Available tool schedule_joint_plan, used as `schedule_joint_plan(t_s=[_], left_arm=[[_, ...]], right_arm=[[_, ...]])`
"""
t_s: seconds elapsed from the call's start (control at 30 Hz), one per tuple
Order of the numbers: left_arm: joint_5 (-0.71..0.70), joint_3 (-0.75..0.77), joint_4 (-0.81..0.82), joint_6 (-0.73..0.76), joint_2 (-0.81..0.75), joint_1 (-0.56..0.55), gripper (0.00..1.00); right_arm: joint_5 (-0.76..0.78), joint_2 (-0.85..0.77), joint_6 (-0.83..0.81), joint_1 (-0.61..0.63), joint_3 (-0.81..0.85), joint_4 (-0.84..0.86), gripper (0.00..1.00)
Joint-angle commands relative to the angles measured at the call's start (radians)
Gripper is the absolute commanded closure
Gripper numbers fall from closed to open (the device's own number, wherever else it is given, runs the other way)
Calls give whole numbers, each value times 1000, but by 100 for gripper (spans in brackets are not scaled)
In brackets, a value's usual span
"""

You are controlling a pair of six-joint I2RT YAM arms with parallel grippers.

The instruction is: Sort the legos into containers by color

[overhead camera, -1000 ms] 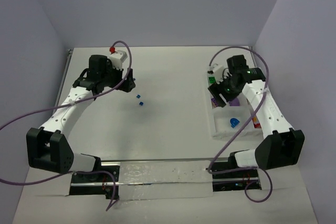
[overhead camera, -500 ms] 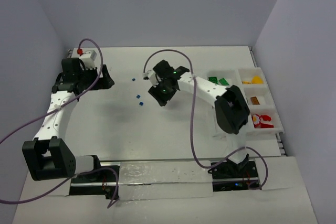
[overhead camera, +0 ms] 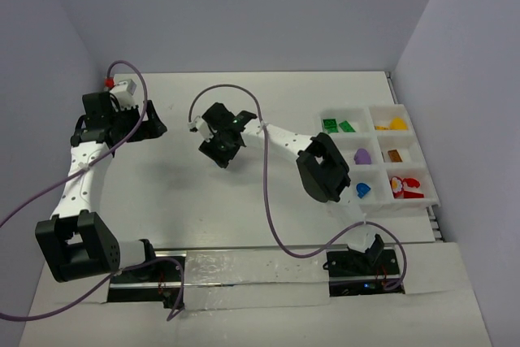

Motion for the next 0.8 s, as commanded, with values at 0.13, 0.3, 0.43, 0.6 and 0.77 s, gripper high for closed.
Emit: schedule_joint_plan(t_s=[0.13,0.3,0.43,0.6,0.77], left_arm=[[16,2,0,10,12,20,1],[16,9,-9,17,16,23,1],[21,11,-9,16,20,25,1],[27,18,-5,15,28,25,1],[30,33,-9,18,41,25,1]], right_arm=[[69,119,9,34,99,51,40],[98,142,2,34,91,72,40],[116,163,1,34,104,78,40],[117,181,-7,35,125,81,44],[90,185,-13,33,117,79,60]])
